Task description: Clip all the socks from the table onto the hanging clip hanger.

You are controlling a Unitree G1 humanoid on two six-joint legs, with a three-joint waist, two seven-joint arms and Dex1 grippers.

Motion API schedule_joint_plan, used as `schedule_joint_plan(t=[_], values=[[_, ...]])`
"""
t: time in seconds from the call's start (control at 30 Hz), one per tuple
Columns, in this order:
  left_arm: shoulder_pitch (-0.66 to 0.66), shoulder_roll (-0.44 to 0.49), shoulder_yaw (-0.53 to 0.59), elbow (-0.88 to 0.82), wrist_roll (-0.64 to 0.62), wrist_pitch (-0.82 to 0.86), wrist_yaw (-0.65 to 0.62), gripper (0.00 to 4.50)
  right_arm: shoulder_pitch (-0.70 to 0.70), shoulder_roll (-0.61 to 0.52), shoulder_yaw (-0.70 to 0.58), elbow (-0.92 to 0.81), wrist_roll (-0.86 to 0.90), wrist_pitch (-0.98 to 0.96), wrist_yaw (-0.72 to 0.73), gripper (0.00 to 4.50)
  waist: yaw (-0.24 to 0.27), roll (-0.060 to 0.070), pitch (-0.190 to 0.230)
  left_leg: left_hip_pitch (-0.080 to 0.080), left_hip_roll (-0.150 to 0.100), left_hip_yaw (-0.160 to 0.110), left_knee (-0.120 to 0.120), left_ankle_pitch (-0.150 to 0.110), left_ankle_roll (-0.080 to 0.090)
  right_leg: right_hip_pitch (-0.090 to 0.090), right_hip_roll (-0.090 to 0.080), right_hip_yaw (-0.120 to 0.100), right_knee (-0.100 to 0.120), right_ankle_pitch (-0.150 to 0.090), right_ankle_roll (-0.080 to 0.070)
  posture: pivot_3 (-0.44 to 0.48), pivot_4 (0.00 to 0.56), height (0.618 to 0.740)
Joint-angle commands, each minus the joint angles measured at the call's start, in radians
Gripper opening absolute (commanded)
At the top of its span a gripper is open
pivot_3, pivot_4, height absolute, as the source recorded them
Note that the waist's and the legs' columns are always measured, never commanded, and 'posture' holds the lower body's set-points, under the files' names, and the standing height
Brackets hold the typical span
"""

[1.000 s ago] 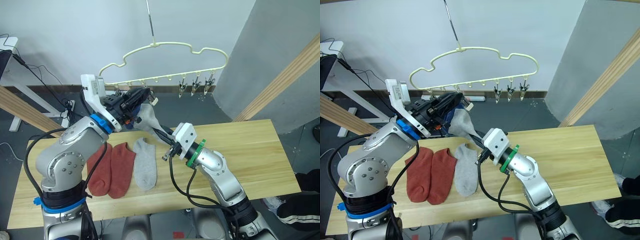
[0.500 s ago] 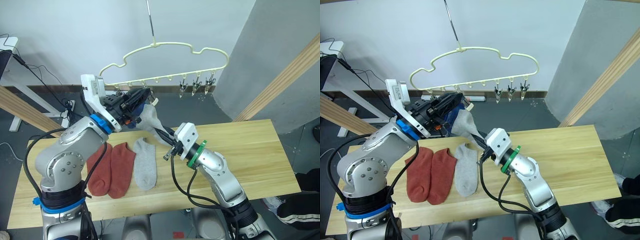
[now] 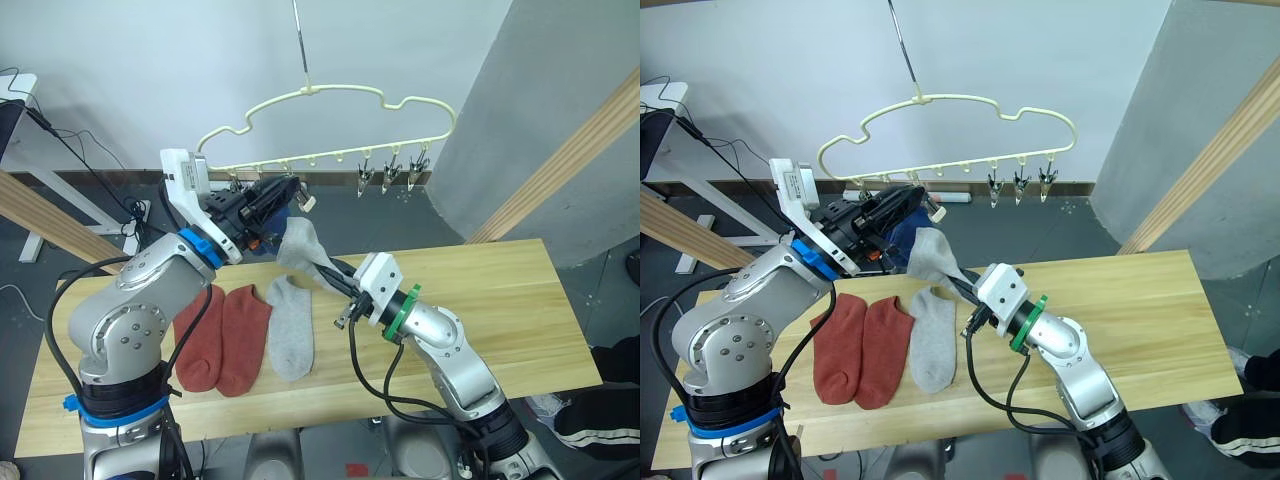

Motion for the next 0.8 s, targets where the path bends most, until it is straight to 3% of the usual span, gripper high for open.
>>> schedule_joint_plan(t=[0.03,0.8], values=[[-0.001,0.01,0.012,-0.042,-0.022,-0.02,-0.009,0.51,0.006,-0.001,0.016,-0.064,0.004,-0.023,0.014,0.0,0.0,0.0,0.0,0.0,0.0,0.0,0.0,0.0,0.0,0.0,0.0,0.0,0.0,0.0,0.0,-0.082,0.318,0.74],[-0.007,0.01,0.011,-0.045,-0.032,-0.013,-0.006,0.51,-0.018,0.022,-0.016,-0.005,0.012,-0.038,-0.007,0.0,0.001,0.0,0.0,0.0,0.0,0.0,0.0,0.0,0.0,0.0,0.0,0.0,0.0,0.0,0.0,-0.077,0.321,0.74]])
